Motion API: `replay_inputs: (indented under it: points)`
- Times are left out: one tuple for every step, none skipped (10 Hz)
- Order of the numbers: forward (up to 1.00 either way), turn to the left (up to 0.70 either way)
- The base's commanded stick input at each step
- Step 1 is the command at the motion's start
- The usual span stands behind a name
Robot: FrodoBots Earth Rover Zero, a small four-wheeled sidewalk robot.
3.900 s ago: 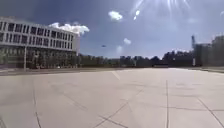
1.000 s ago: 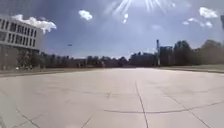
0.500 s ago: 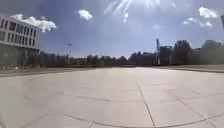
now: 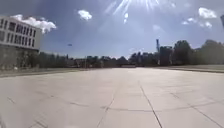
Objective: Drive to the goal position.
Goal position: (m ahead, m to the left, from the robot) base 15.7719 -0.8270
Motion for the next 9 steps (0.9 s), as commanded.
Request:
replay_inputs:
  points:
    - [0.70, 0.36]
    - [0.70, 0.19]
    - [0.70, 0.01]
    - [0.70, 0.01]
    - [0.70, 0.01]
    - [0.70, 0.01]
    - [0.70, 0.01]
    - [0.70, 0.01]
    - [0.70, 0.01]
